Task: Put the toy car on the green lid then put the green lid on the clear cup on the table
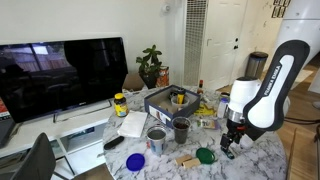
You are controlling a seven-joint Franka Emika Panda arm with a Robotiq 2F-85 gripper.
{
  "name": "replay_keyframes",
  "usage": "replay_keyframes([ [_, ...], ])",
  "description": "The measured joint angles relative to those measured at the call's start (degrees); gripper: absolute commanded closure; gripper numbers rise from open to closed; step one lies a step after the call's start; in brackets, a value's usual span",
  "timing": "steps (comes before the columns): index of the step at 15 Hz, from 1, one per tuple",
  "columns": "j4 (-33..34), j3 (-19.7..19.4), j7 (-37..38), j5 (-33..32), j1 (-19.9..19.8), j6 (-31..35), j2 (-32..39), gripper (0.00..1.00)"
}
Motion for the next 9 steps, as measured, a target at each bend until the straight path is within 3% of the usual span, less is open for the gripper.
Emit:
replay_keyframes([
  [3, 0.62, -0.93, 1.63, -0.17, 0.11, 3.41, 2.73, 0.02],
  [5, 1.22, -1.0, 2.48, -0.17, 0.12, 4.68, 4.19, 0.15],
  [9, 2.68, -0.99, 4.14, -0.17, 0.12, 5.44, 6.3, 0.54],
])
